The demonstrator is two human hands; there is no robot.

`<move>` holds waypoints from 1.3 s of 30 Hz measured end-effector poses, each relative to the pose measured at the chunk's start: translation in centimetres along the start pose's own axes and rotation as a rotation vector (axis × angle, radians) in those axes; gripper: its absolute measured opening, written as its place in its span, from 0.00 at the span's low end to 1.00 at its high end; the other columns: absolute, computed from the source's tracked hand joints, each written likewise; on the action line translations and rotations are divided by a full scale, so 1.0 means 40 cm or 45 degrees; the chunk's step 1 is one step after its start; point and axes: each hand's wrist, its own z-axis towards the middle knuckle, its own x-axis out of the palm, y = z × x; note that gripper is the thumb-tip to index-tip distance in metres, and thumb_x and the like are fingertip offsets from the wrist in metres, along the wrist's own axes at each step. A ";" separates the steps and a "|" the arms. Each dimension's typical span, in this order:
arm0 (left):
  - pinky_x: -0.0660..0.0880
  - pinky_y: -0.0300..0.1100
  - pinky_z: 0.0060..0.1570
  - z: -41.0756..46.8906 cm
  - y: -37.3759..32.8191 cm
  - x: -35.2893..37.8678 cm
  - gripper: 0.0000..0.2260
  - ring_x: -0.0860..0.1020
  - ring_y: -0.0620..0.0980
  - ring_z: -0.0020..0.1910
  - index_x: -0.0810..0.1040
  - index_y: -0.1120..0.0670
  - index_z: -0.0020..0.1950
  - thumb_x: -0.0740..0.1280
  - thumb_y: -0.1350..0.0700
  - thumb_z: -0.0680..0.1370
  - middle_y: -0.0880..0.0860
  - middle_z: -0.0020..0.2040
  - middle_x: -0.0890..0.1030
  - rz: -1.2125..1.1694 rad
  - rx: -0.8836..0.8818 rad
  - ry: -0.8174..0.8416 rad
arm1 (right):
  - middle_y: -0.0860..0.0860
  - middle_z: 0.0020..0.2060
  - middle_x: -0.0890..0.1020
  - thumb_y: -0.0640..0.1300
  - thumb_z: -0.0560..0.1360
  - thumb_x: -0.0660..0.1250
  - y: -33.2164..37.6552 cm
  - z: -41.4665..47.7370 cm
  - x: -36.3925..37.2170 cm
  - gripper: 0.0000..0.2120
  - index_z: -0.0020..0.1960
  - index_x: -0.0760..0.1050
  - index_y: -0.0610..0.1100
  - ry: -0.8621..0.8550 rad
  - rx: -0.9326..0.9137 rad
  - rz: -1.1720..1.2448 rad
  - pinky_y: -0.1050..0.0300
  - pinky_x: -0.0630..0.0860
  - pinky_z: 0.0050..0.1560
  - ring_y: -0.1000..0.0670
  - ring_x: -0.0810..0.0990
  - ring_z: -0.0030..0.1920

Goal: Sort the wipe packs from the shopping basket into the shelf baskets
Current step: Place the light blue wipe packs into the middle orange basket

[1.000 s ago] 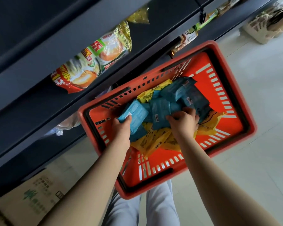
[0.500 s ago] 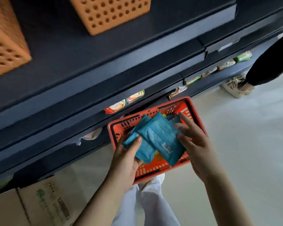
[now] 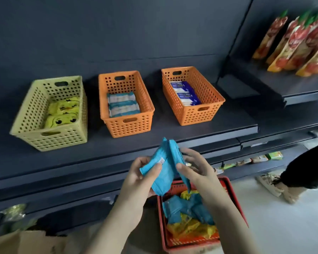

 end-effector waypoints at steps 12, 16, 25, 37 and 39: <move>0.80 0.51 0.43 0.014 -0.237 -0.399 0.09 0.84 0.51 0.50 0.78 0.49 0.58 0.65 0.55 0.78 0.51 0.52 0.85 -0.497 0.005 -0.104 | 0.39 0.59 0.80 0.48 0.77 0.61 0.111 0.091 0.328 0.21 0.65 0.75 0.40 0.090 0.198 1.015 0.45 0.75 0.61 0.39 0.79 0.59; 0.81 0.51 0.39 0.071 -0.272 -0.439 0.12 0.84 0.53 0.50 0.77 0.49 0.58 0.67 0.47 0.77 0.53 0.52 0.85 -0.653 -0.076 -0.182 | 0.44 0.50 0.84 0.40 0.77 0.64 0.140 0.161 0.355 0.14 0.62 0.76 0.41 -0.008 0.230 0.686 0.53 0.81 0.46 0.48 0.84 0.46; 0.80 0.53 0.45 0.281 -0.369 -0.489 0.16 0.82 0.58 0.54 0.79 0.54 0.61 0.60 0.46 0.80 0.57 0.55 0.84 -0.747 -0.151 -0.157 | 0.46 0.48 0.86 0.34 0.73 0.71 0.202 0.408 0.368 0.17 0.60 0.75 0.44 -0.139 0.070 0.218 0.49 0.82 0.48 0.46 0.85 0.46; 0.75 0.60 0.58 0.564 -0.421 -0.457 0.18 0.81 0.63 0.57 0.74 0.56 0.66 0.58 0.48 0.82 0.62 0.58 0.82 -0.915 -0.136 -0.182 | 0.51 0.45 0.84 0.39 0.71 0.74 0.238 0.796 0.282 0.15 0.55 0.78 0.47 0.331 0.223 -0.820 0.58 0.82 0.43 0.53 0.84 0.43; 0.74 0.62 0.59 0.592 -0.419 -0.462 0.20 0.80 0.66 0.57 0.74 0.55 0.66 0.55 0.45 0.82 0.64 0.58 0.81 -0.902 -0.156 -0.178 | 0.53 0.49 0.82 0.42 0.71 0.74 0.228 0.820 0.295 0.16 0.57 0.77 0.49 0.586 0.302 -1.159 0.56 0.81 0.49 0.53 0.82 0.47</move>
